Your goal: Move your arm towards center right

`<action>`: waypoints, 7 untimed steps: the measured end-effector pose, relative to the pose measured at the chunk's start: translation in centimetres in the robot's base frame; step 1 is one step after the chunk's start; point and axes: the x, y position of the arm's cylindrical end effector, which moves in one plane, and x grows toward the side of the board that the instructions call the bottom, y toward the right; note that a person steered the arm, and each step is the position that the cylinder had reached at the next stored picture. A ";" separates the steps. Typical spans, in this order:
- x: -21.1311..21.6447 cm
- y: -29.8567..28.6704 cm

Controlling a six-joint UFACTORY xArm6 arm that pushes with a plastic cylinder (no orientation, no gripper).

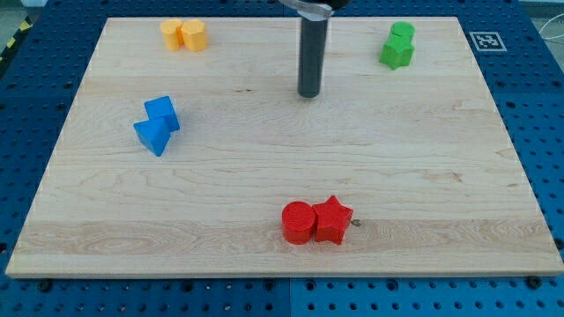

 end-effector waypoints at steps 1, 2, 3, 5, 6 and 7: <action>0.3 -2.3; 0.3 -4.0; 0.2 -4.4; -4.1 -6.5; -4.1 -6.5; -4.1 -6.5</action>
